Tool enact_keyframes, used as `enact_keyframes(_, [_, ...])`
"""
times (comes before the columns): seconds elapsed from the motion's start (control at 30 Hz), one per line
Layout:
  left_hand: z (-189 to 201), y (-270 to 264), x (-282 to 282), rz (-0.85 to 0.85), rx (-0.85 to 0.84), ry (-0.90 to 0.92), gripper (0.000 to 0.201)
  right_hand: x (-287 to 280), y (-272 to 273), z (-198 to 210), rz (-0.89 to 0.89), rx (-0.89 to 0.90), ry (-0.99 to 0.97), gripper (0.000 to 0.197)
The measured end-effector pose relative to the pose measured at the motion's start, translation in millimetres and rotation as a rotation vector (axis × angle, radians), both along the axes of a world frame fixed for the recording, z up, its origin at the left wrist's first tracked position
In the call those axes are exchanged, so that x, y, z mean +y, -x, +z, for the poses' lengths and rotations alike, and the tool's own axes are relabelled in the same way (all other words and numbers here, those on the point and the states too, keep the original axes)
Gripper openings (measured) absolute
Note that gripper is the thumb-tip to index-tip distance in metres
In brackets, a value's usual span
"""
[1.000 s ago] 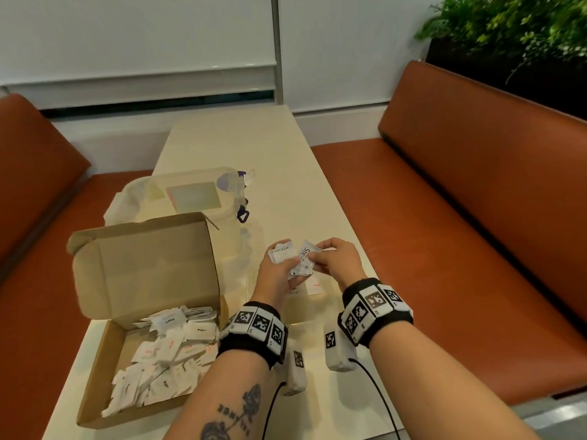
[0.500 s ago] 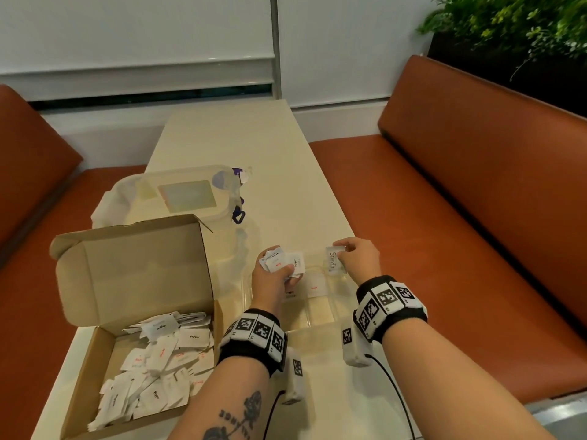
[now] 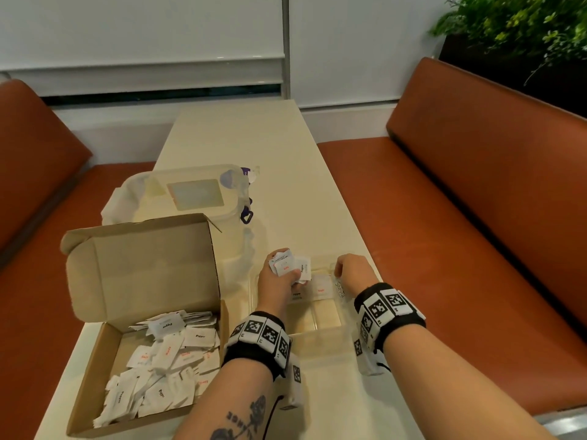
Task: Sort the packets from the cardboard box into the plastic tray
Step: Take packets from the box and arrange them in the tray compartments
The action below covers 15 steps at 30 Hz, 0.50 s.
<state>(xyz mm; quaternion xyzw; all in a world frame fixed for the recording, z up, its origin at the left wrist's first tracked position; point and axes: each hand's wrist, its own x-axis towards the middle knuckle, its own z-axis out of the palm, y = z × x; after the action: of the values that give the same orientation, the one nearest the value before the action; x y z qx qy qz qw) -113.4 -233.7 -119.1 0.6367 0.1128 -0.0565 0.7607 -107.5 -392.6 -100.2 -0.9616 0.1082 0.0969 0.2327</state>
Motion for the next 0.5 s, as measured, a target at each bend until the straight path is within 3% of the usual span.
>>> enact_keyframes(0.5, [-3, -4, 3, -0.032, 0.002, -0.054, 0.049, 3, 13, -9, 0.059, -0.072, 0.280, 0.026])
